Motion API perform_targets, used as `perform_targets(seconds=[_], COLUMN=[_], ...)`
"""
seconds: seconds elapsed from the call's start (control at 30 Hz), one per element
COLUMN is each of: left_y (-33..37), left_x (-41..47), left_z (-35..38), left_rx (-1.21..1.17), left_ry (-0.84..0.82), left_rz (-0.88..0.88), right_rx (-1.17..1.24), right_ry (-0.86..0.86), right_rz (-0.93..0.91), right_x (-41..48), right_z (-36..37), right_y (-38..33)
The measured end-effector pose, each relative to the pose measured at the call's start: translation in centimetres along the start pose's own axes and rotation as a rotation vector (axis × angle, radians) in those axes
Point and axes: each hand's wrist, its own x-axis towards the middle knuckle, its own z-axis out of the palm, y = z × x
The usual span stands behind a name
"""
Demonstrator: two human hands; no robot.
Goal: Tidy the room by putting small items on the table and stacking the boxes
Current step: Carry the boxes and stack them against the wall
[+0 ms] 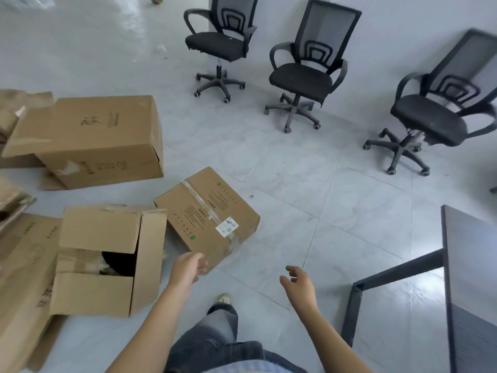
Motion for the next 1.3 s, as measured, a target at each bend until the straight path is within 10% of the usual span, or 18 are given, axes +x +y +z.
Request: perform_targets(seconds=[0.57,0.97,1.3], left_y=[13.4,23.4,27.4], left_x=[11.1,14.7,23.0], left_z=[15.1,37.6,36.1], left_rx=[0.183,0.185,-0.071], left_ry=[-0.173,-0.187,0.191], left_rz=[-0.053,0.041,-0.151], right_rx=[0.117,0.134,-0.089], right_ry=[0.097,0.127,-0.236], right_rz=[0.181,0.016,-0.153], right_x=[16.5,38.7,50.5], right_z=[-6.2,-25.0,-21.8], right_y=[-5.0,-8.6,-17.2])
